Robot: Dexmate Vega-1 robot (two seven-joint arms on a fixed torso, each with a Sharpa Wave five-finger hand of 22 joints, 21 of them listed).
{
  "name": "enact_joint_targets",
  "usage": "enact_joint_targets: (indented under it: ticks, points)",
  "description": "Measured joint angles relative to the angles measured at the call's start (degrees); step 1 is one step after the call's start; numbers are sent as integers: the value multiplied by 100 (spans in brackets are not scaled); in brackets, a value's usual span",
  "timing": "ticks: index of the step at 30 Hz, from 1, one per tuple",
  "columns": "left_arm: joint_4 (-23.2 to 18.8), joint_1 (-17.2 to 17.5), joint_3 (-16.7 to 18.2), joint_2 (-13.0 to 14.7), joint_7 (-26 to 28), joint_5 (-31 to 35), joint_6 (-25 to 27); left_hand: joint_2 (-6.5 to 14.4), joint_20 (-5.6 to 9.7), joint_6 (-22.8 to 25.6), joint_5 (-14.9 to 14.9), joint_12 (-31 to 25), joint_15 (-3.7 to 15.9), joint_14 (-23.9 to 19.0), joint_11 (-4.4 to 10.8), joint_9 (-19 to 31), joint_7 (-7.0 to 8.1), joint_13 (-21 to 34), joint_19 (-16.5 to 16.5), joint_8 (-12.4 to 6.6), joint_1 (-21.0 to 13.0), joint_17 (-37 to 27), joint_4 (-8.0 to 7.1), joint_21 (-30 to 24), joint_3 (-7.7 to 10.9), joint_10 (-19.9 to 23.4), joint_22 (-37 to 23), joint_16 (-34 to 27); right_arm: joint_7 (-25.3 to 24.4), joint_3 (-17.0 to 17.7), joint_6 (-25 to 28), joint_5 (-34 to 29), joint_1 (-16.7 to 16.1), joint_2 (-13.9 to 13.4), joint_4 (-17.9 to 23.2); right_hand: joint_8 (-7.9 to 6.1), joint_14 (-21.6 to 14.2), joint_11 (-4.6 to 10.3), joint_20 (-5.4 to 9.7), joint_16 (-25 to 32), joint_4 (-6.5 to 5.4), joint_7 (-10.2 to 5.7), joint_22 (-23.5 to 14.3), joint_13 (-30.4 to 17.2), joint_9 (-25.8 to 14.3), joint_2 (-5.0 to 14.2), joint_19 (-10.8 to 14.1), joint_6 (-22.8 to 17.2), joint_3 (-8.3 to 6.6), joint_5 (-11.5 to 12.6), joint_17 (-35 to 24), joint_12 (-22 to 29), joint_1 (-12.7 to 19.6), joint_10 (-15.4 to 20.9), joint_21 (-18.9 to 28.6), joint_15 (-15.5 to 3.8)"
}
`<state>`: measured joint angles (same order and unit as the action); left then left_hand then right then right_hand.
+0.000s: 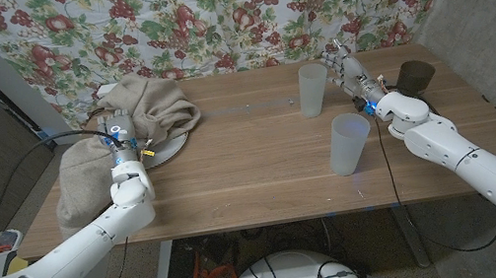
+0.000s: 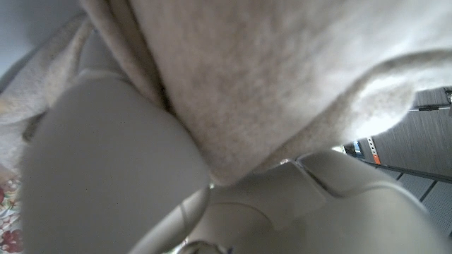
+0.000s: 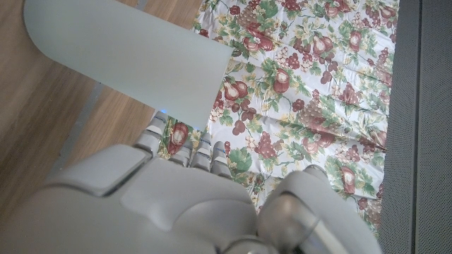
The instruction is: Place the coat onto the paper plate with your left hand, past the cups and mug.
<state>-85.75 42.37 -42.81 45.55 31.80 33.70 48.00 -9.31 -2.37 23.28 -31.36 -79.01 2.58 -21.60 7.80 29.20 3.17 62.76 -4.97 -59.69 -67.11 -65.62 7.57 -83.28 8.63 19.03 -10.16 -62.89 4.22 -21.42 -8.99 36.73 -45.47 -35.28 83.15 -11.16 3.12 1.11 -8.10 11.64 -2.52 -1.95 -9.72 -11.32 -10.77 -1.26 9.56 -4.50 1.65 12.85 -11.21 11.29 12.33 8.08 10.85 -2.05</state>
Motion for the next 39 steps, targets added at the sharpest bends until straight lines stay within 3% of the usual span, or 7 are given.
enact_joint_targets:
  ticks: [9, 17, 19, 28, 32, 36, 39]
  points:
    - [-83, -8, -125, 43, -316, 4, 135, 311, -59, -3, 229, 500, -18, 184, -63, -645, -1, 1, -124, 0, 310, 397, 54, 193, 58, 103, 6, -34, 31, -10, -10, 0, 0, 4, 0, 0, 0, 1, 0, 0, 0, 0, 0, 0, 0, 23, 0, 0, 0, 0, 0, 0, -23, -1, 0, 0]
    - [-180, -10, -215, 60, -538, 6, 260, 625, -83, -98, 471, 1259, -28, 295, -63, -1304, -94, 62, -367, 2, 624, 483, 338, 513, 356, 102, 30, 149, 45, -16, -36, -1, 7, 9, 1, 0, -23, 1, 0, 0, -16, 0, 0, 0, 0, 23, 0, 0, 16, 0, 0, 0, -23, -1, 0, 23]
    - [-213, -4, -227, 83, -577, 7, 283, 746, -228, -147, 479, 1593, -29, 295, -37, -1487, -142, 152, -222, 6, 745, 483, 411, 663, 429, 76, 21, 416, 45, -16, -39, 0, 6, 9, 9, 0, -23, 1, 0, 0, -16, 0, 0, 0, 0, 23, 0, 0, 16, 0, 0, 0, -23, -1, 0, 23]
    - [-654, 223, -194, 281, -767, 7, 504, 970, -426, -147, 673, 2578, -22, 446, 51, -1863, -141, 152, 170, 820, 954, 482, 612, 1128, 632, -18, 14, 1504, 41, -7, -68, -2, -41, -2, 65, 0, -23, 1, 0, 0, -16, 0, 0, 0, 0, 23, 0, 0, 16, 0, 0, 0, -23, -1, 0, 22]
    - [-897, 375, -75, 396, -822, -32, 564, 1094, -583, -148, 785, 2923, -23, 655, -43, -1885, -141, 152, 382, 1211, 1274, 625, 671, 1358, 706, -160, 14, 1825, 41, -6, -78, -3, -44, -3, 70, 0, -22, 1, 0, 0, -16, 0, 0, 0, 0, 23, 0, 0, 16, 0, 0, 0, -23, -1, 0, 22]
    - [-1116, 529, 72, 494, -825, -160, 563, 1029, -728, -148, 785, 3190, -36, 915, -177, -1893, -141, 149, 589, 1595, 1826, 1177, 330, 1609, 944, -393, 30, 2083, 43, -6, -80, -3, -45, -3, 73, 0, -22, 1, 0, 0, -16, 0, 0, 0, 0, 23, 0, 0, 16, 0, 0, 0, -23, -1, 0, 22]
    - [-1330, 691, 236, 578, -806, -269, 575, 953, -838, -148, 783, 3396, -61, 1201, -238, -1894, -141, -189, 780, 2264, 2167, 2717, -119, 1809, 1338, -658, 32, 2323, 59, -7, -81, -3, -44, -3, 75, 0, -22, 1, 0, 0, -16, 0, 0, 0, 0, 23, 0, 0, 16, 0, 0, 0, -23, -1, 0, 22]
